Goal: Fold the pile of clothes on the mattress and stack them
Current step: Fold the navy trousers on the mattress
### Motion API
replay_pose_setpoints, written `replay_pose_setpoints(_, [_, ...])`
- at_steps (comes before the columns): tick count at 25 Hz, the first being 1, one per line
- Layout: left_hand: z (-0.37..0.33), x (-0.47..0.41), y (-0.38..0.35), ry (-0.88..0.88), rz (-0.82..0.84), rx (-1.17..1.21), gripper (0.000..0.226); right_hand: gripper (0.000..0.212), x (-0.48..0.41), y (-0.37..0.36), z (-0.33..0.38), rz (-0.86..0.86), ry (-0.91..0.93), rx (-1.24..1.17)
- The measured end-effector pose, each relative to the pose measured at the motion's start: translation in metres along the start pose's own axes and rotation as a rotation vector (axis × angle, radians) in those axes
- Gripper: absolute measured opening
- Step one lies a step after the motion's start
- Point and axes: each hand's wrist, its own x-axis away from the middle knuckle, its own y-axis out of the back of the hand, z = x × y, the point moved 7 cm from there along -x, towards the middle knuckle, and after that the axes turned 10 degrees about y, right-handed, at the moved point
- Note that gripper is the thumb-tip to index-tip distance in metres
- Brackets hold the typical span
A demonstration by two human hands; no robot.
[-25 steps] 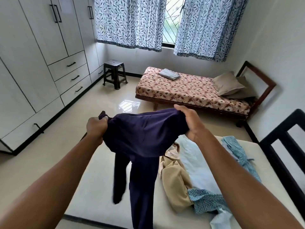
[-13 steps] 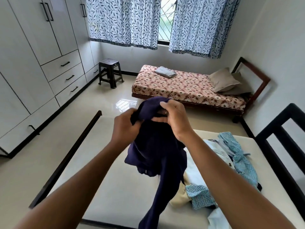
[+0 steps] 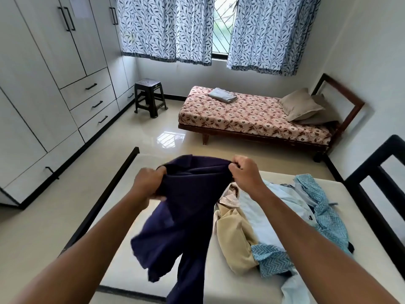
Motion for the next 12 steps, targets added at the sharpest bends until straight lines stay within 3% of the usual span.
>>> replay_pose_setpoints(2, [0.011, 0.001, 0.003, 0.013, 0.025, -0.274, 0.035, 0.031, -0.001, -0.008, 0.015, -0.028, -0.009, -0.123])
replay_pose_setpoints(4, [-0.003, 0.014, 0.002, -0.234, -0.026, -0.56, 0.057, 0.028, -0.003, -0.028, 0.036, 0.044, 0.008, -0.243])
replay_pose_setpoints(6, [-0.029, 0.036, -0.014, -0.545, 0.042, -0.593, 0.074, 0.022, -0.008, -0.036, 0.058, 0.071, 0.054, -0.314])
replay_pose_setpoints(8, [-0.048, 0.051, -0.033, -0.709, 0.127, -0.623, 0.048, 0.02, -0.015, -0.036, 0.073, 0.066, 0.098, -0.456])
replay_pose_setpoints(9, [-0.054, 0.052, -0.036, -0.729, 0.095, -0.628, 0.023, 0.023, -0.017, -0.034, 0.075, 0.079, 0.113, -0.515])
replay_pose_setpoints(10, [-0.06, 0.049, -0.035, -0.728, 0.055, -0.589, 0.011, 0.03, -0.018, -0.031, 0.073, 0.094, 0.141, -0.503])
replay_pose_setpoints(12, [-0.071, 0.043, -0.032, -0.718, -0.044, -0.553, 0.026, 0.043, -0.013, -0.024, 0.06, 0.168, 0.224, -0.15])
